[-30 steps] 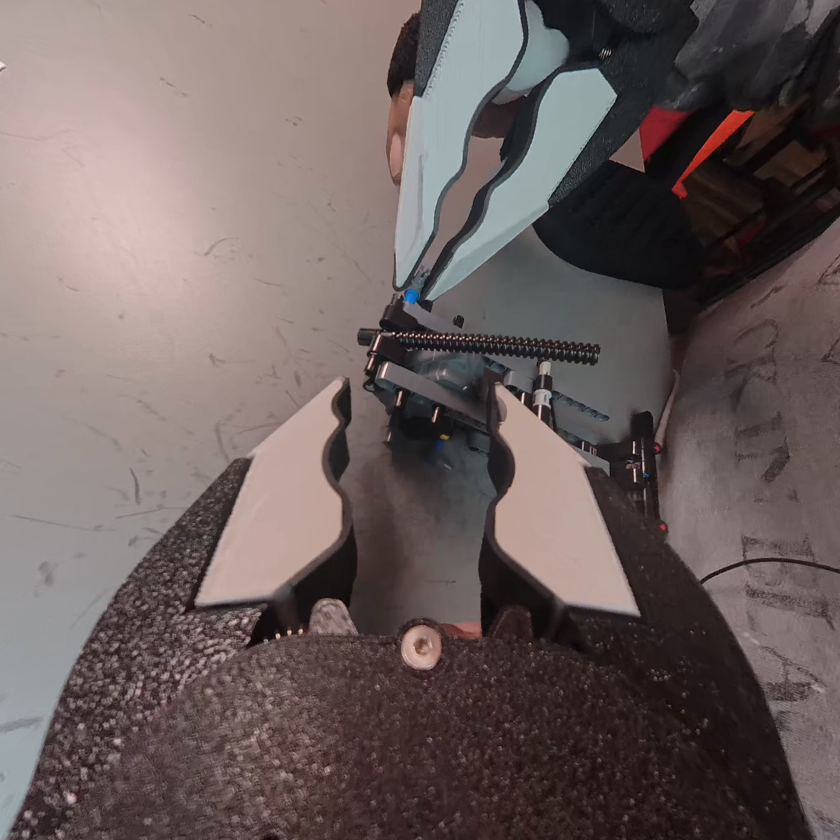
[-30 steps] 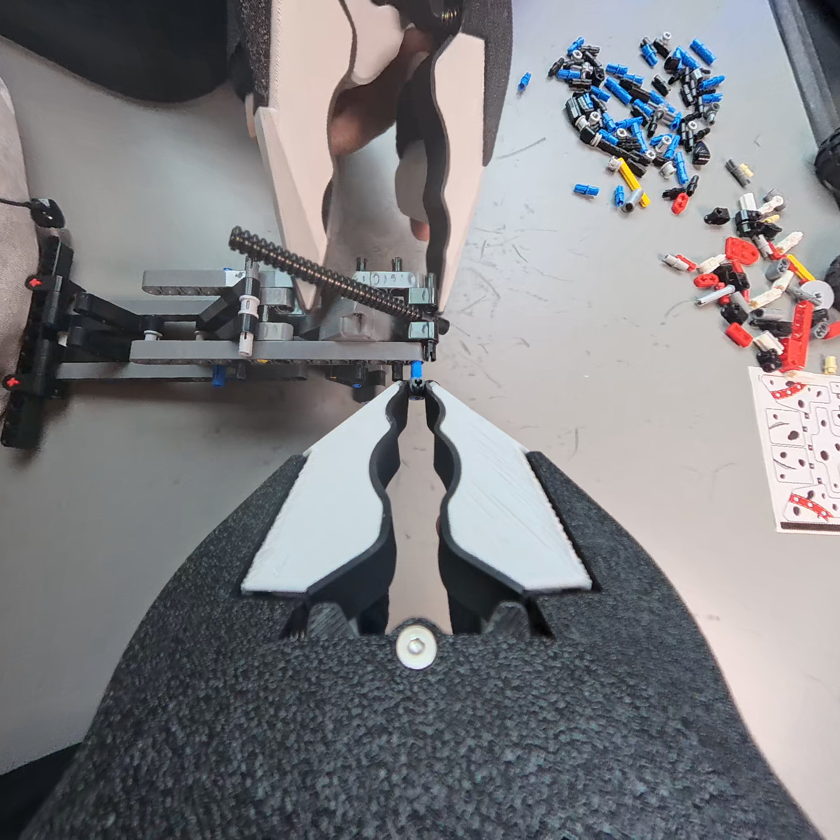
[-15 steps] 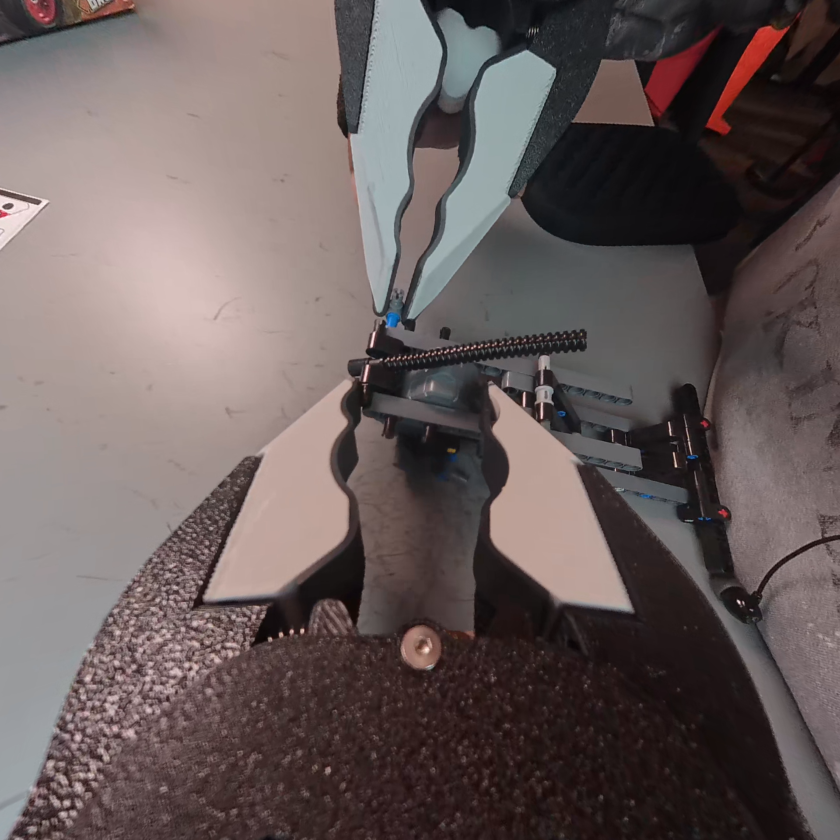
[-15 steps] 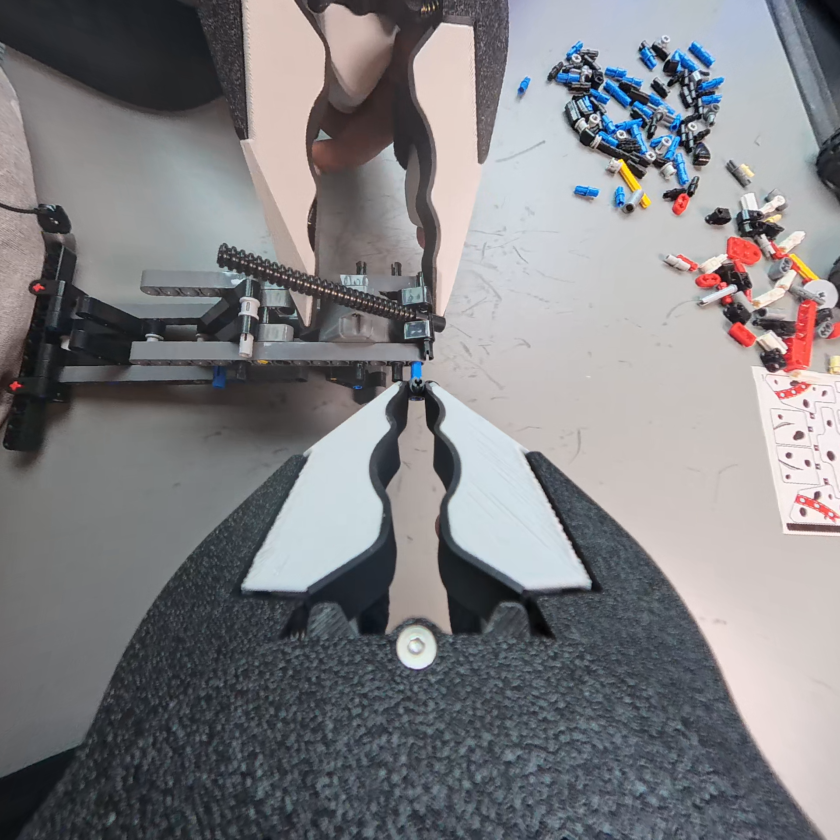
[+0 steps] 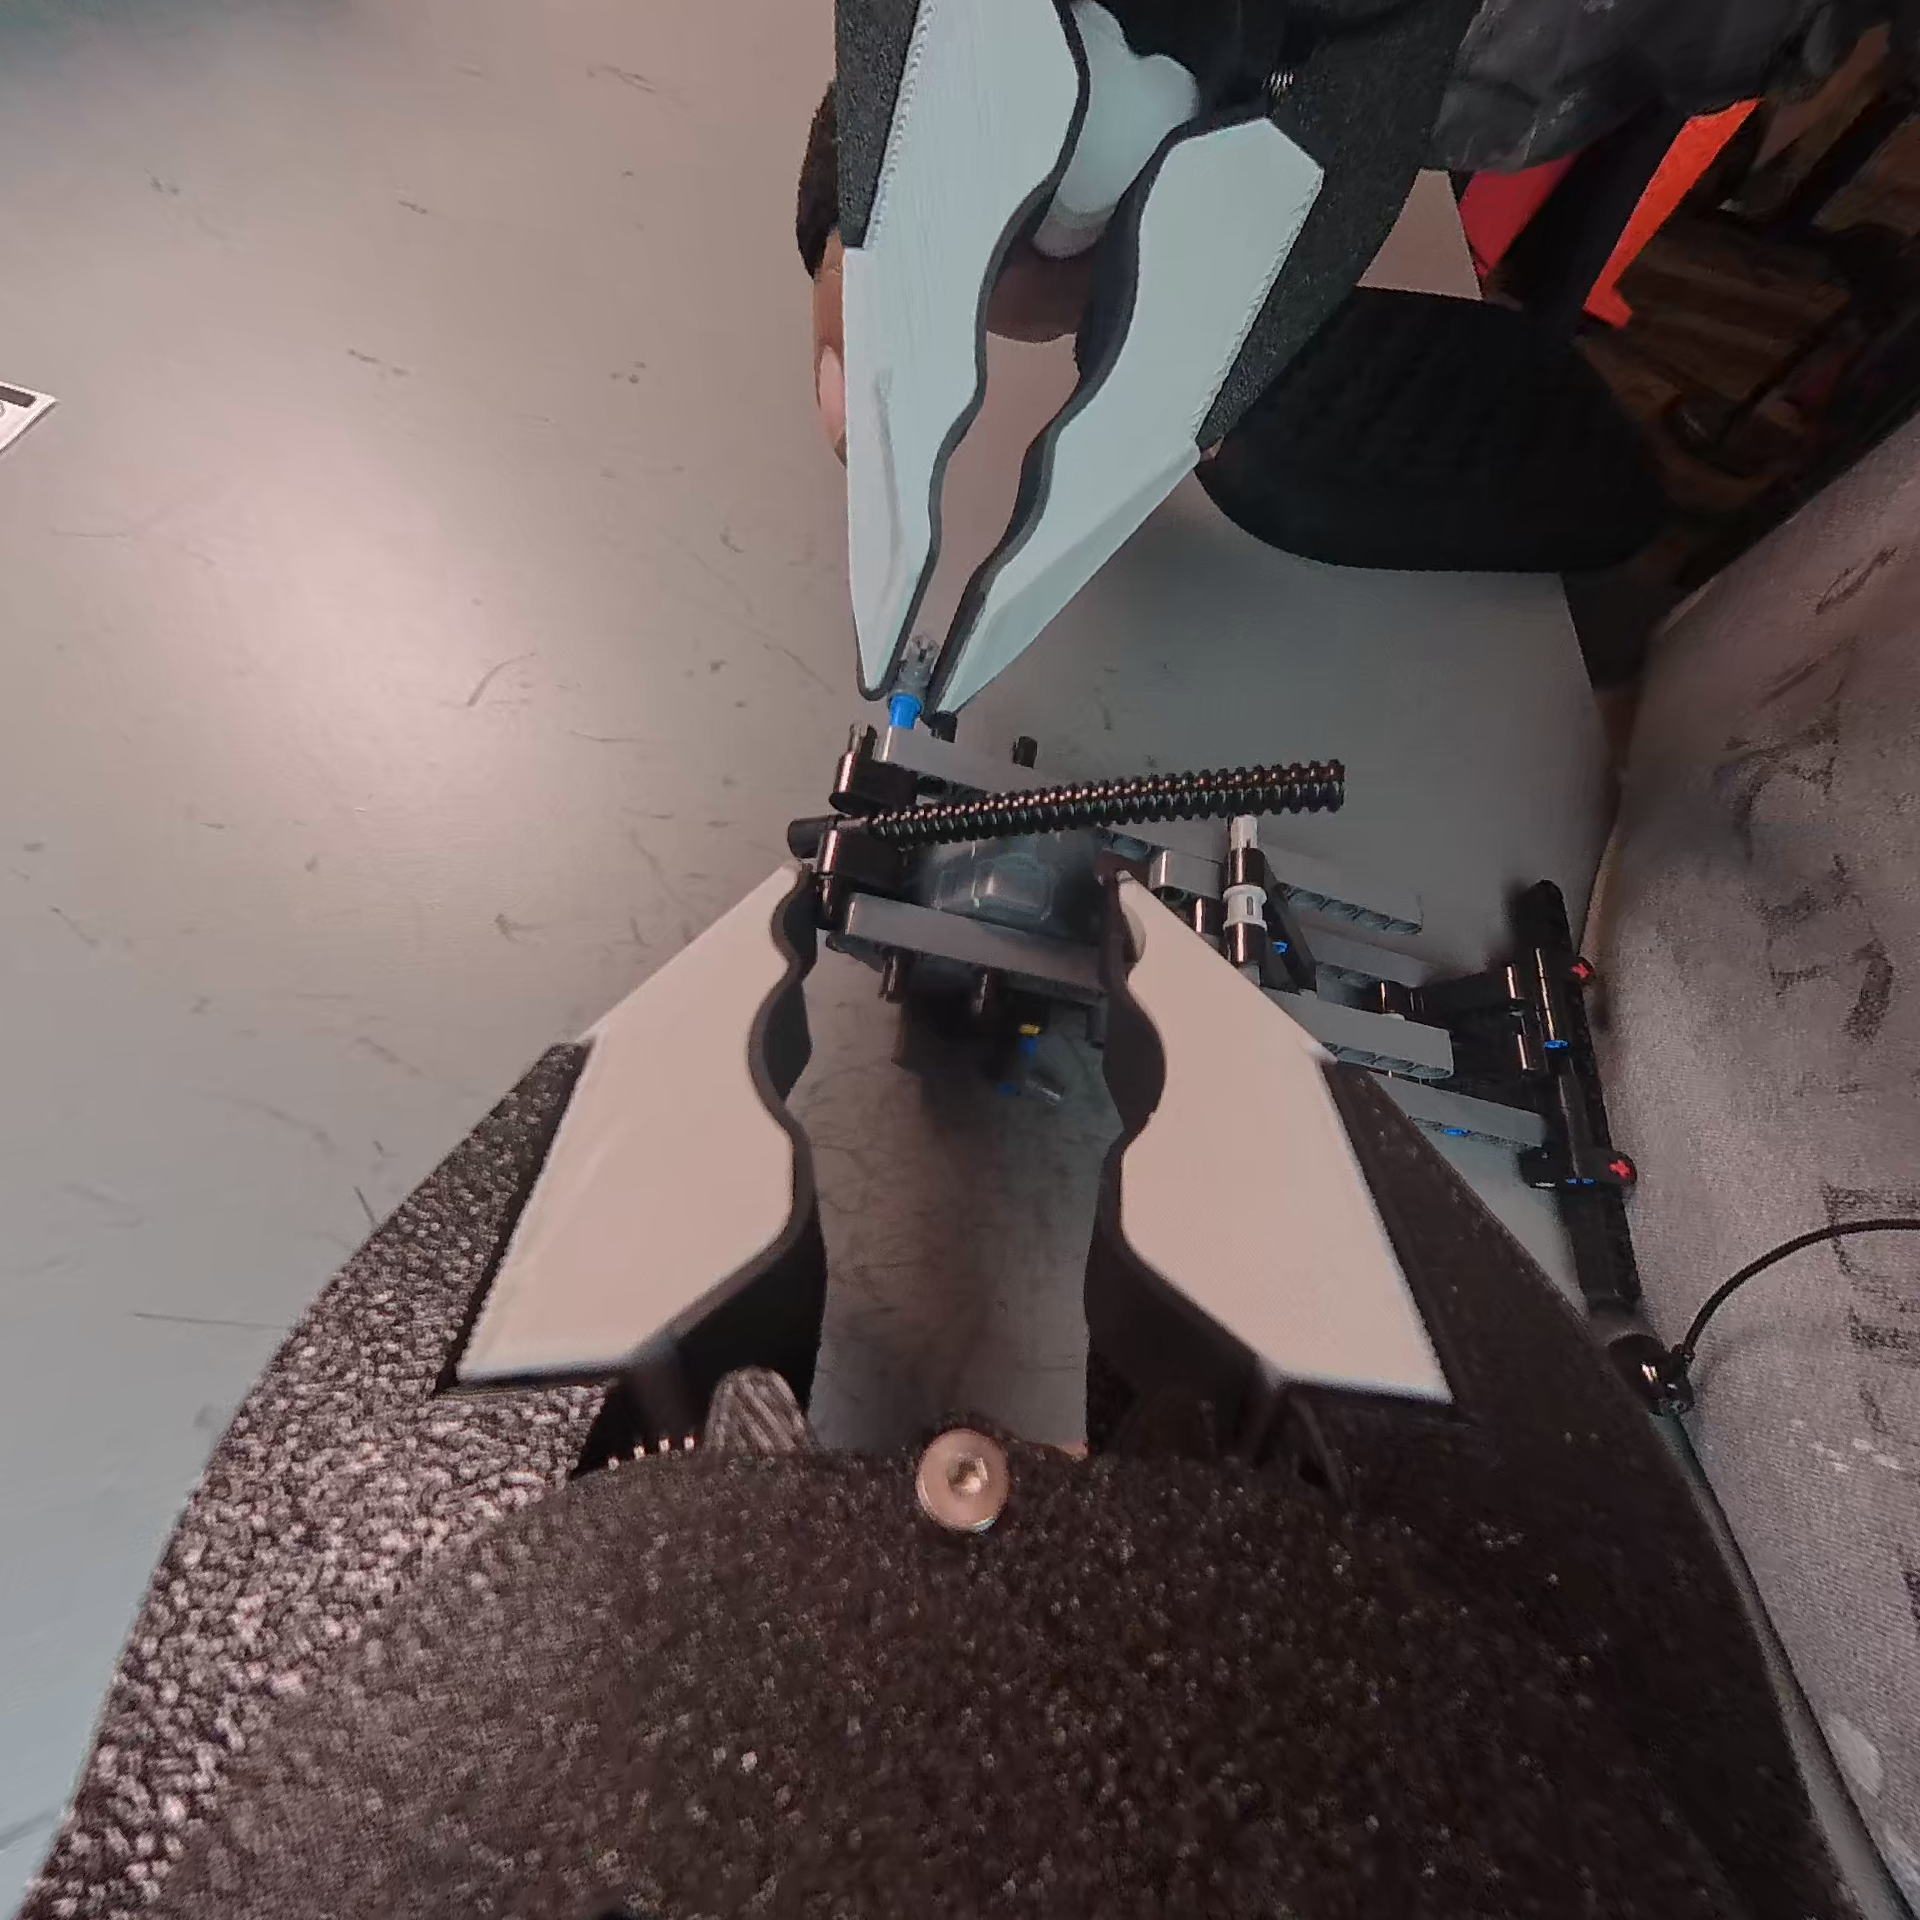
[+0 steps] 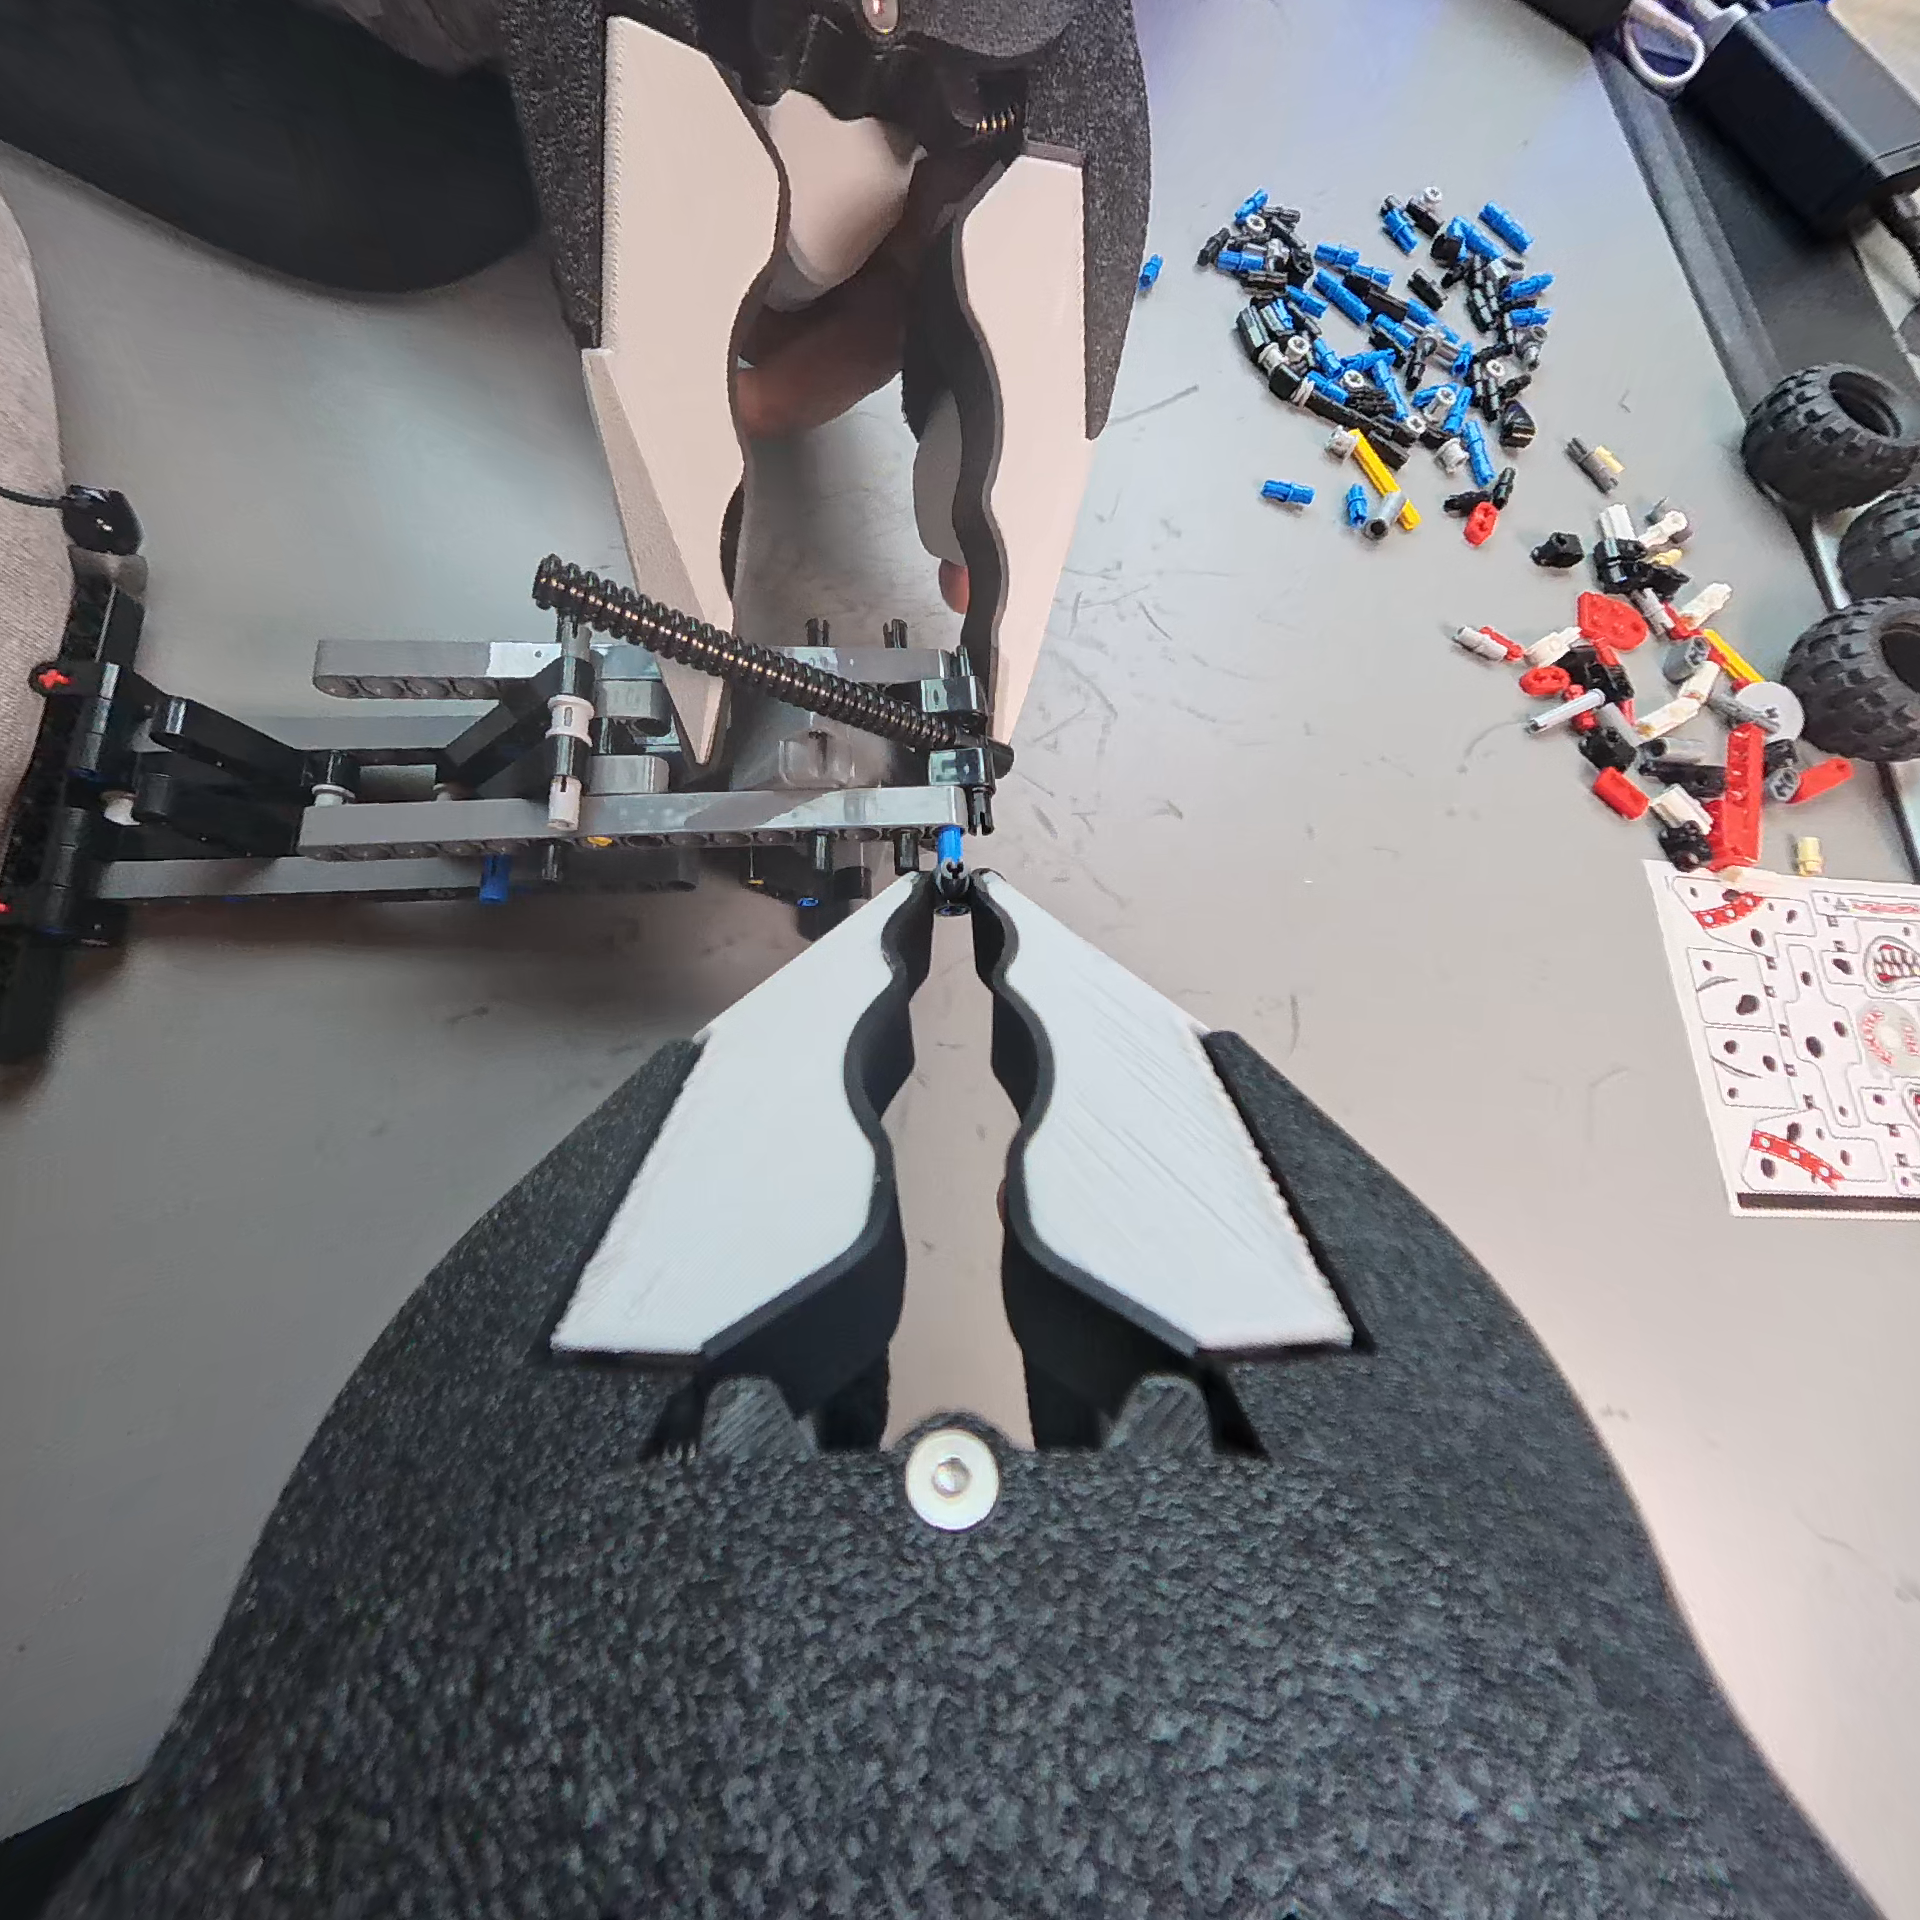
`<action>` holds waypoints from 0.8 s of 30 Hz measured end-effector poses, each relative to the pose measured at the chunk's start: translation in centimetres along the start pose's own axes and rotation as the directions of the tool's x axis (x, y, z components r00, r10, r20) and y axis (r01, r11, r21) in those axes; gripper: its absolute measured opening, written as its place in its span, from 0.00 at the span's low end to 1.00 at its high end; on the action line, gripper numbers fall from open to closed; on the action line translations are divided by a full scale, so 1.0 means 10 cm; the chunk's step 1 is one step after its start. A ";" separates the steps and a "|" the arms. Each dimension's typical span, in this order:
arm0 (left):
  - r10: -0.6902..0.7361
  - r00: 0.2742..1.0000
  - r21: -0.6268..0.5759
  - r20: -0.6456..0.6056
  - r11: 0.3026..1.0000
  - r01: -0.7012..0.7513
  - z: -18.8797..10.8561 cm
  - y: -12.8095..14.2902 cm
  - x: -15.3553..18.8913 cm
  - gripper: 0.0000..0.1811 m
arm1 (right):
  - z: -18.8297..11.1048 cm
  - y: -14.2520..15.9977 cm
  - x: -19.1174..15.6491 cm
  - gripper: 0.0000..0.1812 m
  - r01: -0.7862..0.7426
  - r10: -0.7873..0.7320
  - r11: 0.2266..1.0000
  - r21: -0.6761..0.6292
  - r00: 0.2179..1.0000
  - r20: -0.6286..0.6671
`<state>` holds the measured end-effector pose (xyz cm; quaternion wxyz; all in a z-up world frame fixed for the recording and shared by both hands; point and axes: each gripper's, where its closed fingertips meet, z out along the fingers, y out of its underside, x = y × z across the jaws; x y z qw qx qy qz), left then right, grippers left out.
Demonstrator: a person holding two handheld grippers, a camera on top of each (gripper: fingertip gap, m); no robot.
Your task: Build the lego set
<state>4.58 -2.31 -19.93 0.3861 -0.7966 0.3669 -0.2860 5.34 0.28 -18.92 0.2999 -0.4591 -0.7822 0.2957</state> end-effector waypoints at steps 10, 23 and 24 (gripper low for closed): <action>-0.012 1.000 0.010 -0.007 1.000 0.012 0.00 0.00 0.01 0.30 | 0.01 0.00 0.00 0.03 0.025 -0.024 0.999 -0.035 0.999 0.045; -0.051 0.998 0.025 -0.025 0.998 0.052 0.02 0.01 0.02 0.29 | 0.03 0.00 0.00 0.03 0.202 -0.189 0.968 -0.145 0.977 0.104; -0.057 0.998 0.026 -0.027 0.998 0.057 0.02 0.01 0.02 0.29 | 0.03 0.00 0.00 0.03 0.215 -0.201 0.965 -0.152 0.974 0.107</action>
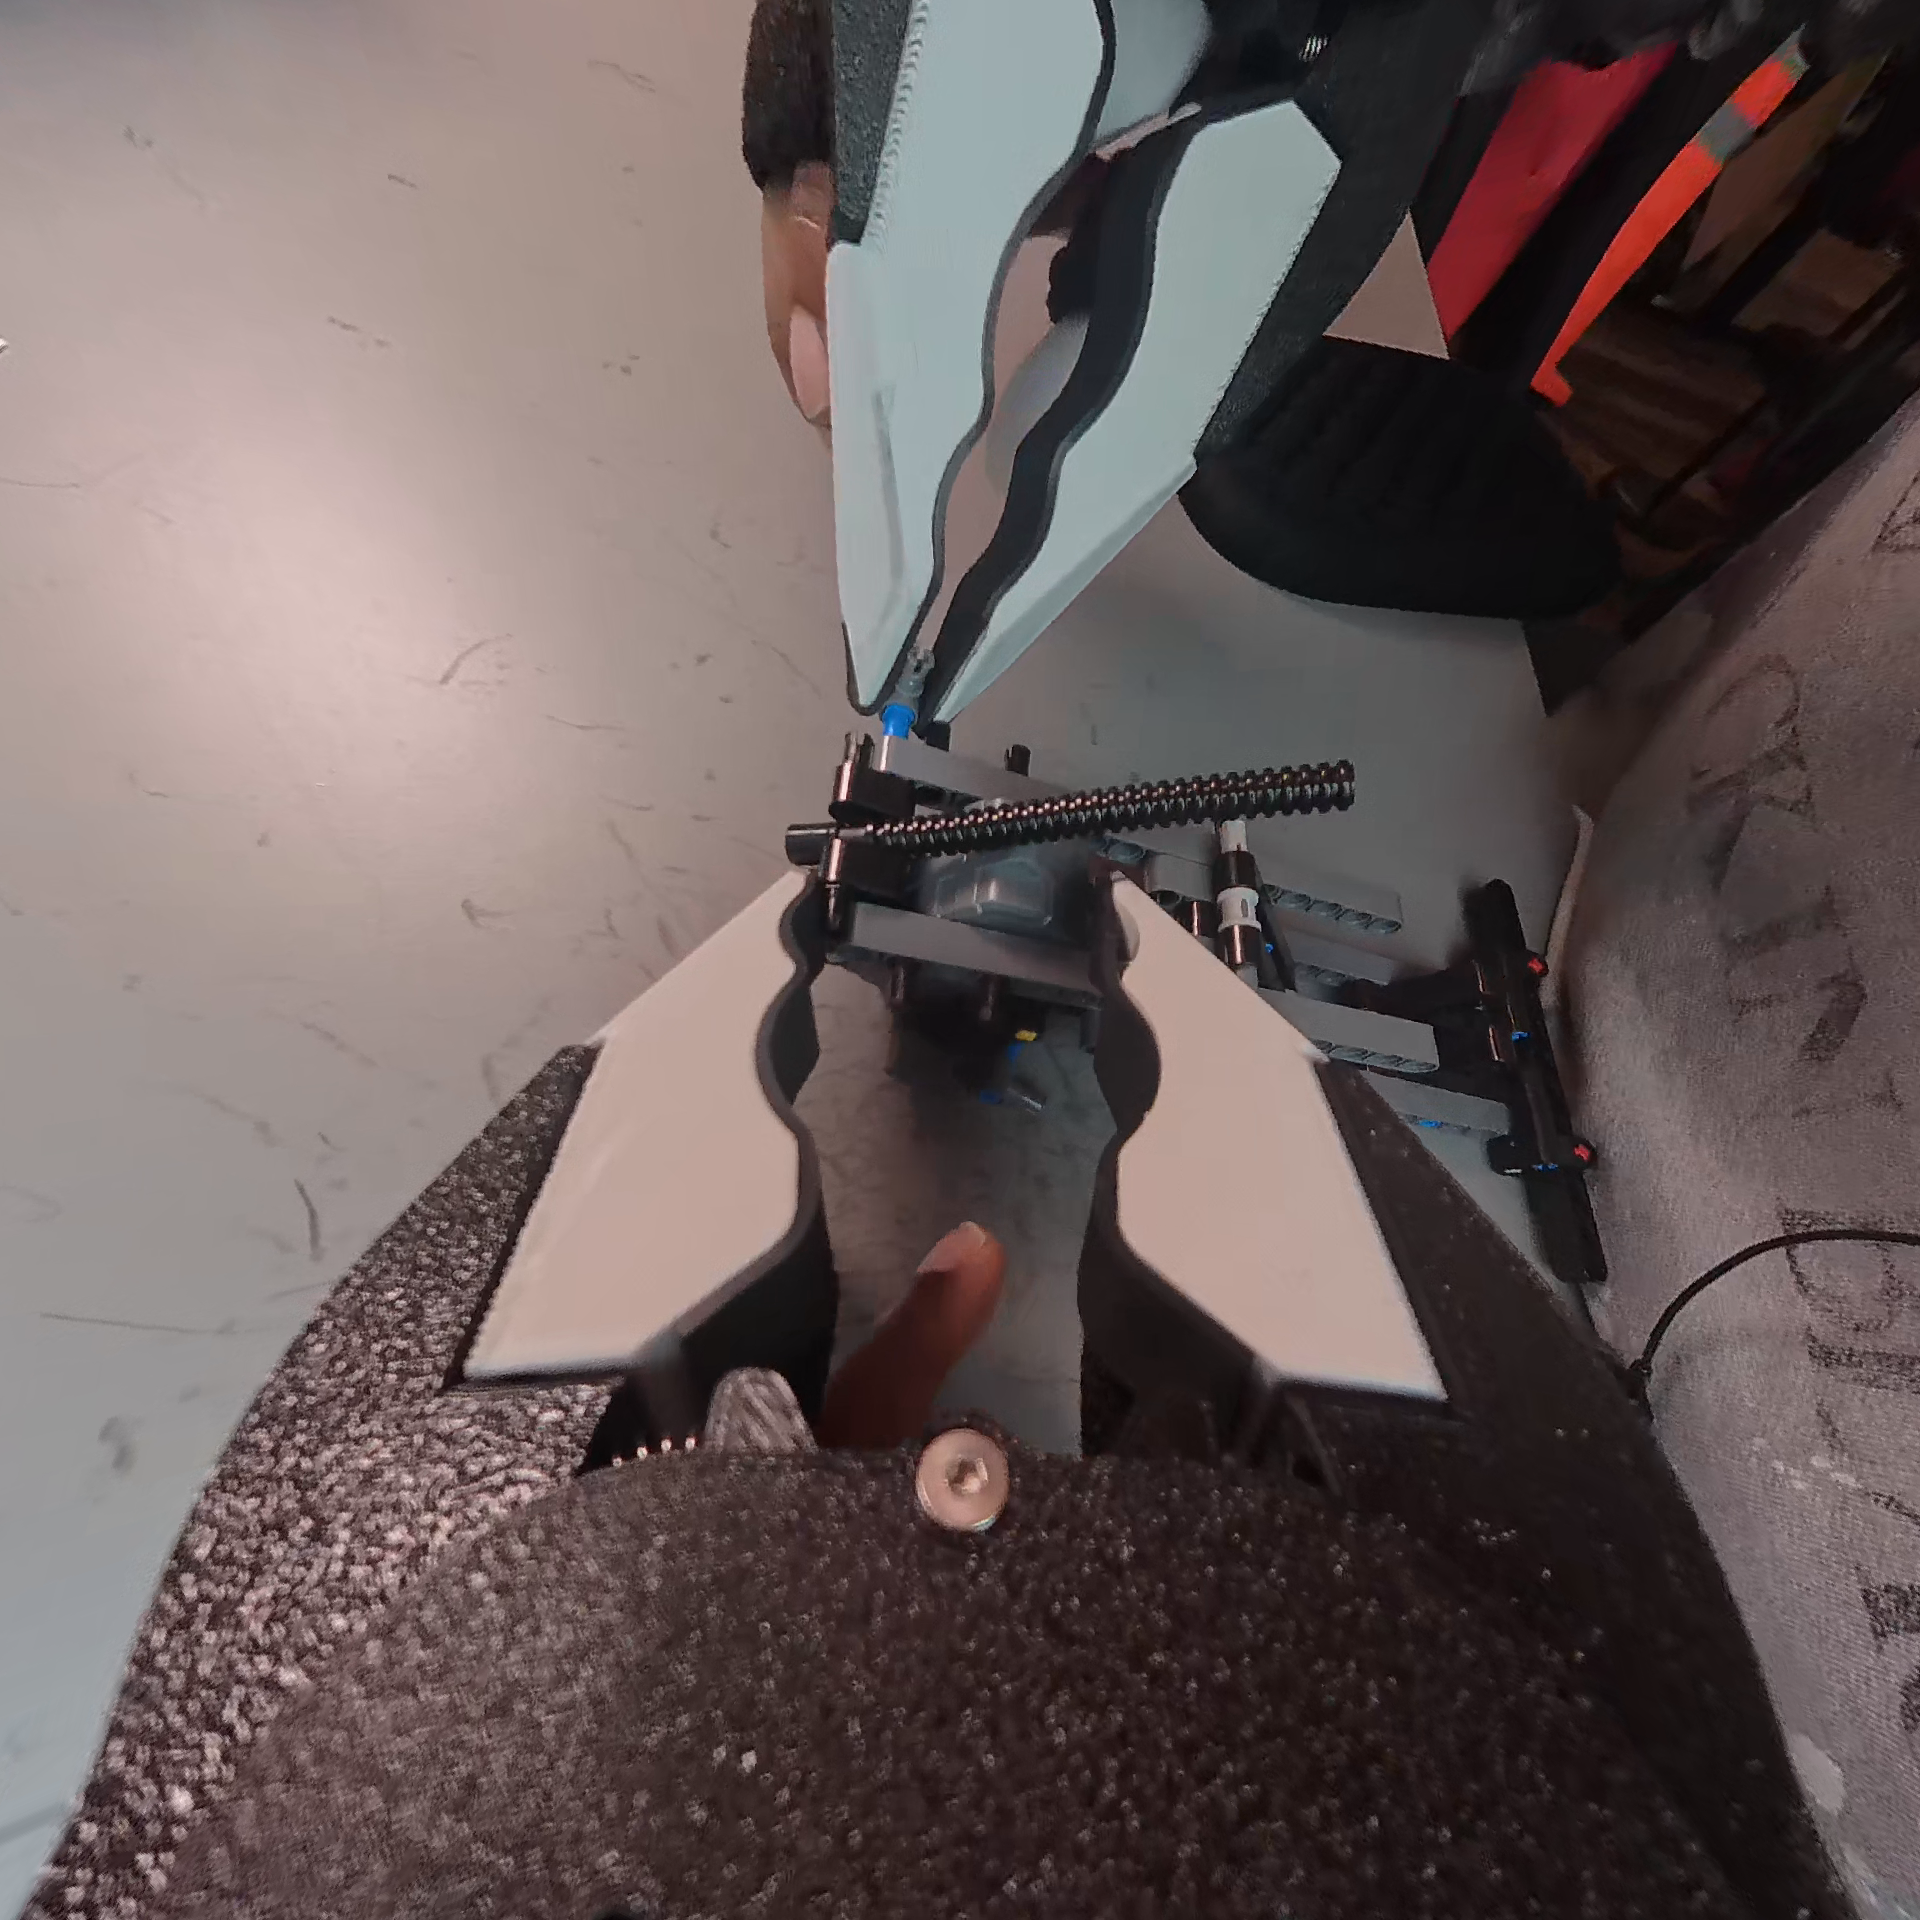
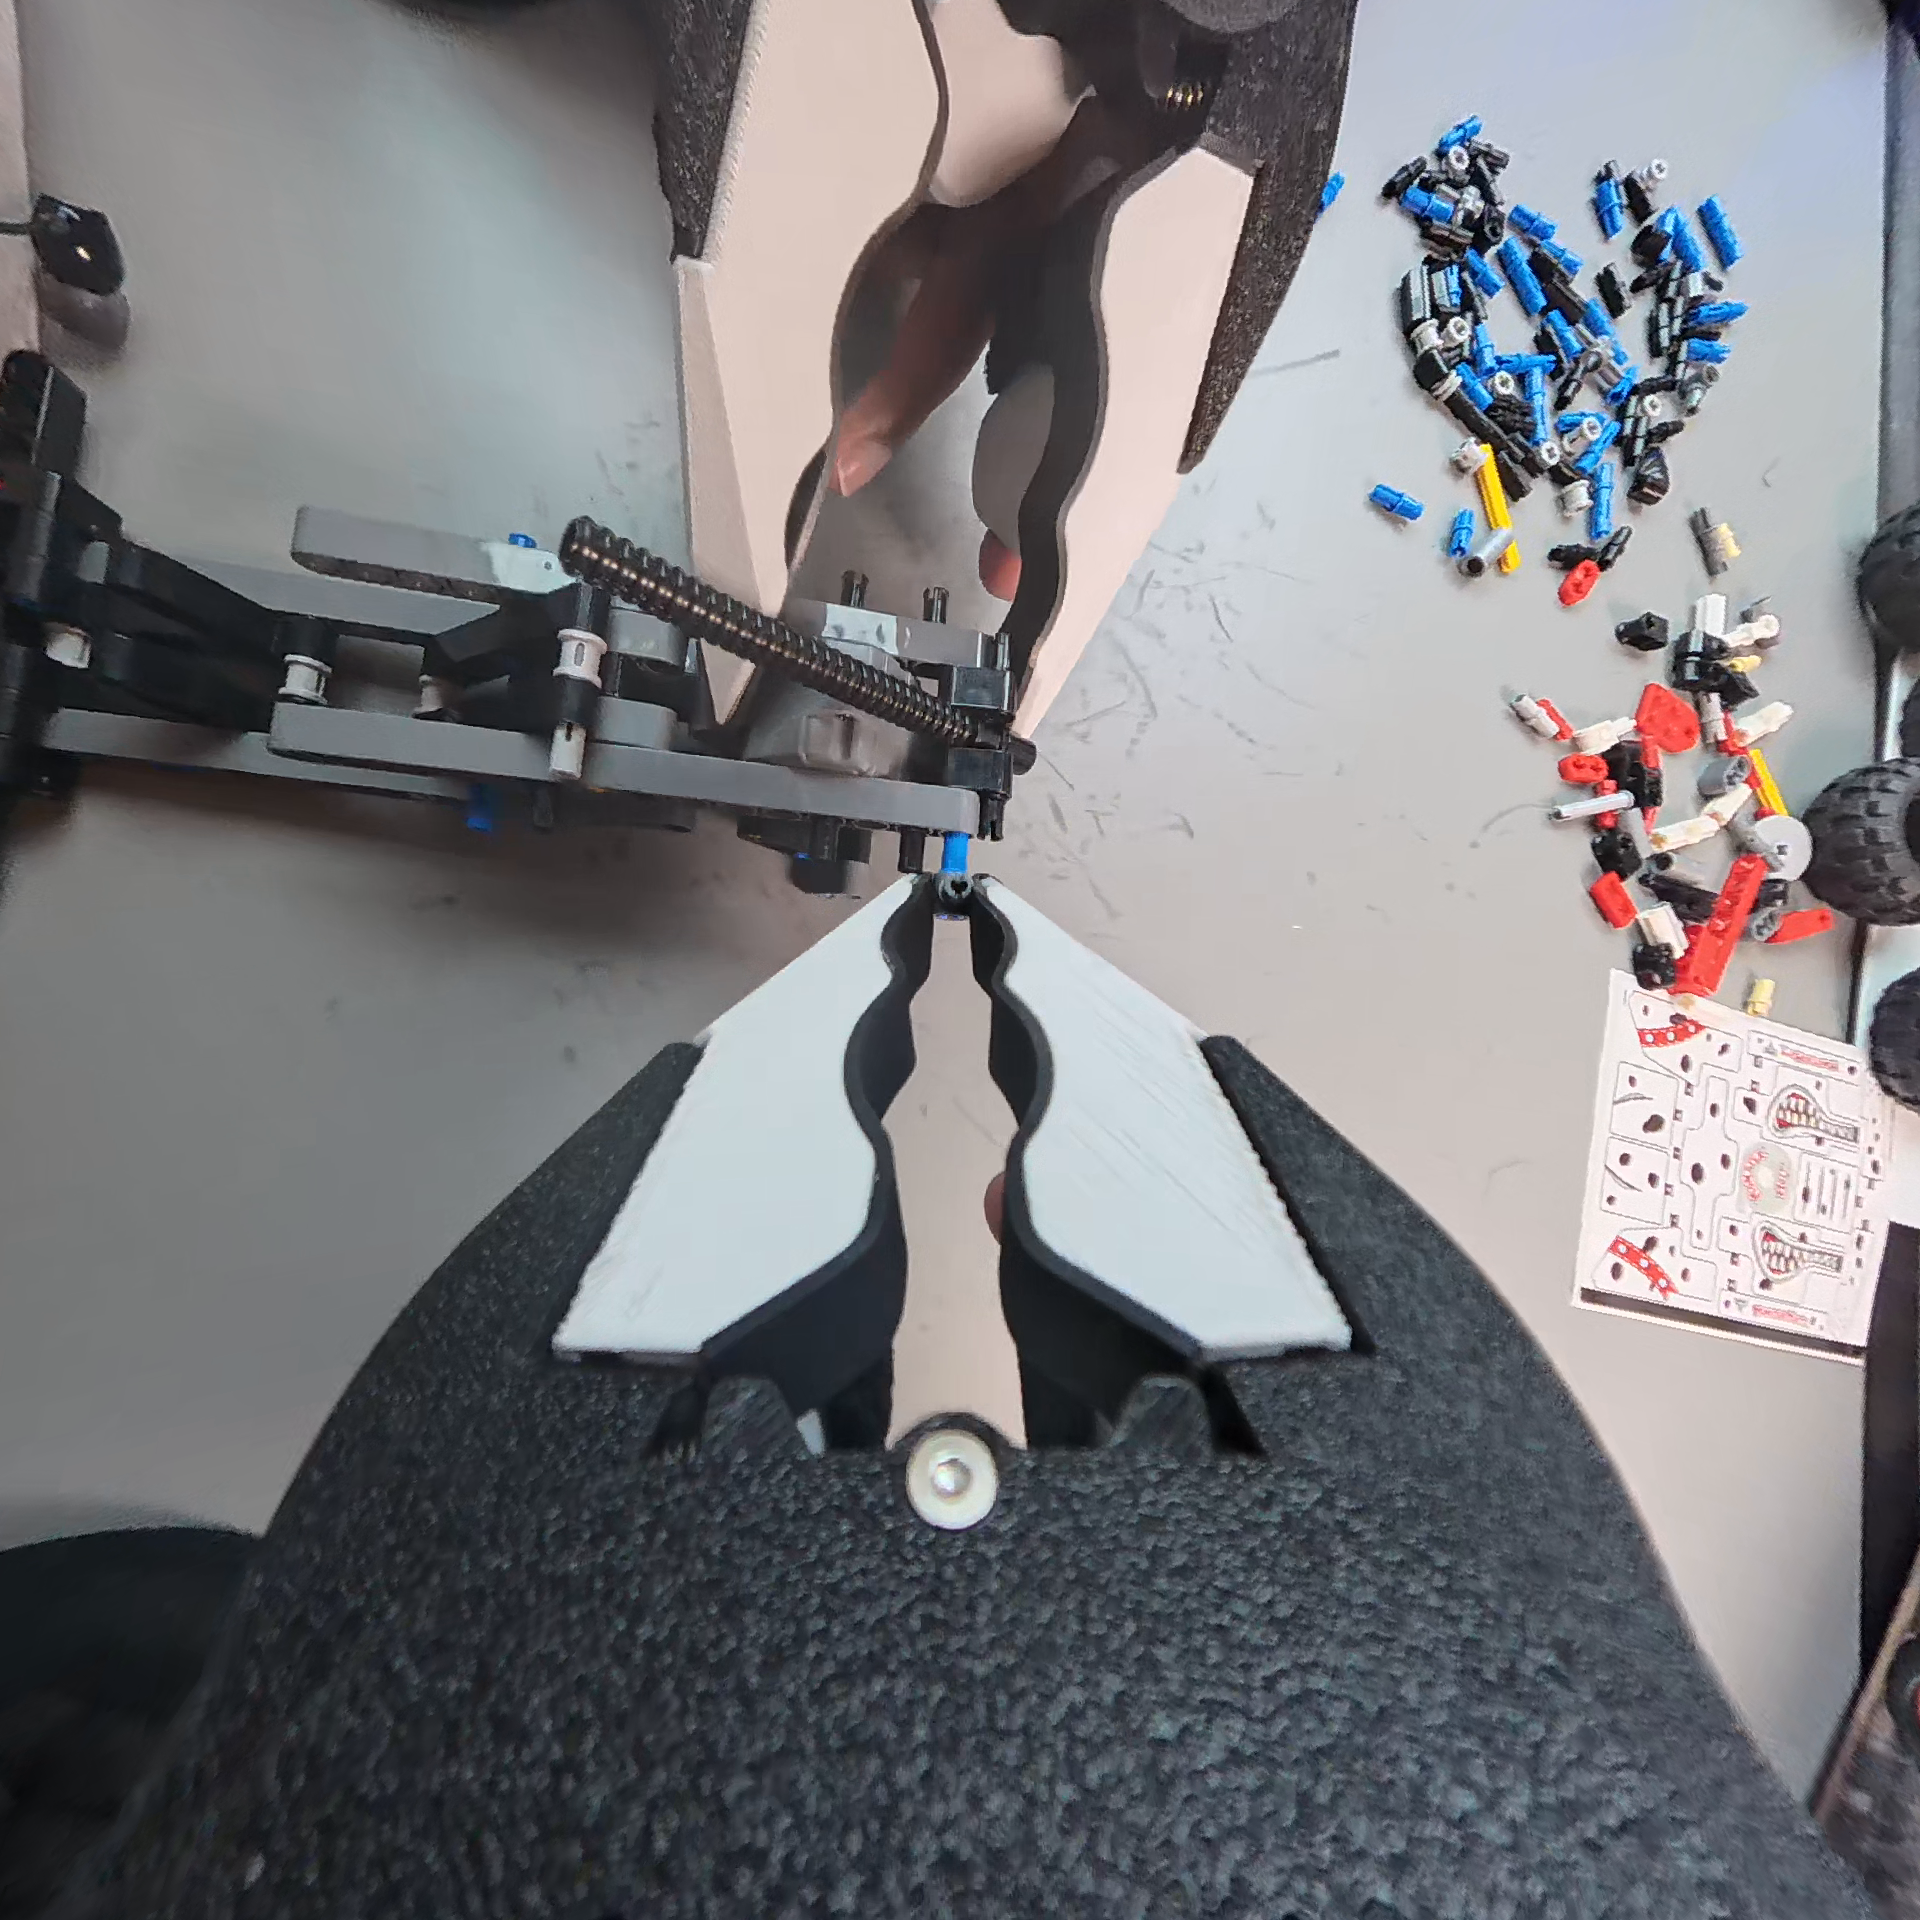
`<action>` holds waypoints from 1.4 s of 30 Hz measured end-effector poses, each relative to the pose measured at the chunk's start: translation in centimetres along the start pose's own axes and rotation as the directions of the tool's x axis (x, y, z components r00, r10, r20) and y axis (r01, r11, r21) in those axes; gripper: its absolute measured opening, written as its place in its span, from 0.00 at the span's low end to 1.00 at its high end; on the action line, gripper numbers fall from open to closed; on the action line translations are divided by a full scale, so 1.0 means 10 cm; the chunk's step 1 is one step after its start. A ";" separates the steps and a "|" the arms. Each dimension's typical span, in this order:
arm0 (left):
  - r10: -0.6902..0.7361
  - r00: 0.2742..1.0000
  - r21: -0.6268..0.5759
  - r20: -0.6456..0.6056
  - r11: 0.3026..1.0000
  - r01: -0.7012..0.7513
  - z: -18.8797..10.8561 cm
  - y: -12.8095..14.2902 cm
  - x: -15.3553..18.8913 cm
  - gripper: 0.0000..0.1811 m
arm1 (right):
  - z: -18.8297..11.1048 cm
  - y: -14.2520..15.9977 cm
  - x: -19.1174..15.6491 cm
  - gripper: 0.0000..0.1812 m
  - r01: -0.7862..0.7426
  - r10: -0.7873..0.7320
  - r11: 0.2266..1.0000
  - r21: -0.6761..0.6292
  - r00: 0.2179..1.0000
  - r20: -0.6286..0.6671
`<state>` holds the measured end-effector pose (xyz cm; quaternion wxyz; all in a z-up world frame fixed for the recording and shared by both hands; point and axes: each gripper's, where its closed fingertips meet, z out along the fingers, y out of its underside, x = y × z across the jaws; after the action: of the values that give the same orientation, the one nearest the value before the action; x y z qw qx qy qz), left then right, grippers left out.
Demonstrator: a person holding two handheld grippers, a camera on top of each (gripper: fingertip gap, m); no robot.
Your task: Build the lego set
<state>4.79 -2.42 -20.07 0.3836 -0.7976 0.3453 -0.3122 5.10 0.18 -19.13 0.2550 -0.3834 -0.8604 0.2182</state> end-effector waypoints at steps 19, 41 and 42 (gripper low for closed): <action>-0.022 1.000 0.001 -0.017 1.000 0.022 0.01 0.02 0.08 0.28 | 0.05 -0.01 -0.08 0.03 -0.191 0.180 0.981 0.041 0.965 0.190; -0.079 0.996 -0.024 -0.037 0.997 0.078 0.00 0.06 0.10 0.30 | 0.01 -0.09 -0.11 0.04 -0.496 0.380 0.812 0.309 0.850 0.365; -0.082 0.996 -0.023 -0.037 0.996 0.081 0.01 0.06 0.10 0.30 | 0.01 -0.09 -0.11 0.04 -0.493 0.379 0.817 0.299 0.850 0.364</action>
<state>5.21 -3.46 -20.39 0.3551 -0.8091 0.3231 -0.3388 5.17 -1.22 -18.97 0.1391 -0.4789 -0.7163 0.4880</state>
